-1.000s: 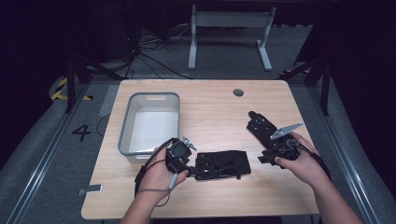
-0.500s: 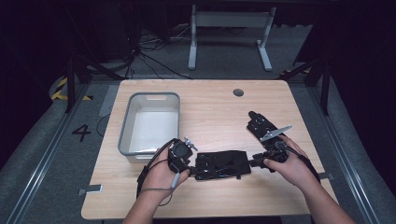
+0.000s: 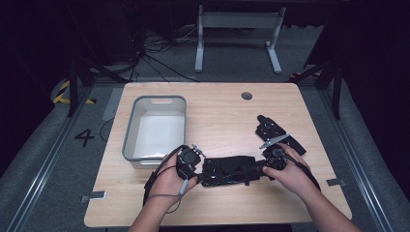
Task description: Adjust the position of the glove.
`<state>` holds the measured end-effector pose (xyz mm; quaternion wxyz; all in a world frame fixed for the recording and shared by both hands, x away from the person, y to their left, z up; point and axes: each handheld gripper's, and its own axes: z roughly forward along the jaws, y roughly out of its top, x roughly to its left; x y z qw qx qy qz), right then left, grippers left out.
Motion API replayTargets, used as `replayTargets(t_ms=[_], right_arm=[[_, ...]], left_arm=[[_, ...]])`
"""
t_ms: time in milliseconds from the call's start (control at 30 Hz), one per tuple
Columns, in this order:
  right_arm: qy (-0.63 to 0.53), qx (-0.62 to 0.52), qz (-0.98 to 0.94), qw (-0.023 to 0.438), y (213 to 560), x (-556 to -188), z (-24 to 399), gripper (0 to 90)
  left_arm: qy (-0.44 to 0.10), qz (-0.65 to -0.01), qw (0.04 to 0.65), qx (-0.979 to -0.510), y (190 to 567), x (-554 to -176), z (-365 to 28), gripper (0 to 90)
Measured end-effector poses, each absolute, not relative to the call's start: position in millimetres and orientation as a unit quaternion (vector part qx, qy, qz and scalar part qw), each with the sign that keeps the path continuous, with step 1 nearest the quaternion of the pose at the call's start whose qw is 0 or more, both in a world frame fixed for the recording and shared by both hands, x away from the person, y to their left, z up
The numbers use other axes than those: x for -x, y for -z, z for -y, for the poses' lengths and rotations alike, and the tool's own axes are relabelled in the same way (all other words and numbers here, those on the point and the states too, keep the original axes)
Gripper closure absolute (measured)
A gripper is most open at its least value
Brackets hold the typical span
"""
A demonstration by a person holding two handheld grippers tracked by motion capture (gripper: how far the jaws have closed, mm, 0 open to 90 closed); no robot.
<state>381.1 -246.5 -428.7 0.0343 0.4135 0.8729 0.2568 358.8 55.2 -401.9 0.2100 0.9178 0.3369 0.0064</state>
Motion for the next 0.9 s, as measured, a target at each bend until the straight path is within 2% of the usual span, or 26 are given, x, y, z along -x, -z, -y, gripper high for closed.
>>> replayTargets(t_ms=[367,700,867,900], right_arm=[[-0.218,-0.391,-0.892,0.064,436,-378,239,62.6],[-0.212,-0.384,-0.896,0.067,435,-377,237,69.5],[-0.213,-0.384,-0.896,0.069,436,-377,237,69.7],[-0.213,-0.384,-0.896,0.068,436,-377,237,70.0]], left_arm=[[-0.005,-0.335,0.197,-0.921,411,-362,-51,57.1],[0.002,-0.329,0.17,-0.929,430,-369,-44,57.1],[0.006,-0.327,0.167,-0.93,435,-370,-43,61.8],[0.005,-0.327,0.165,-0.931,435,-370,-43,66.0]])
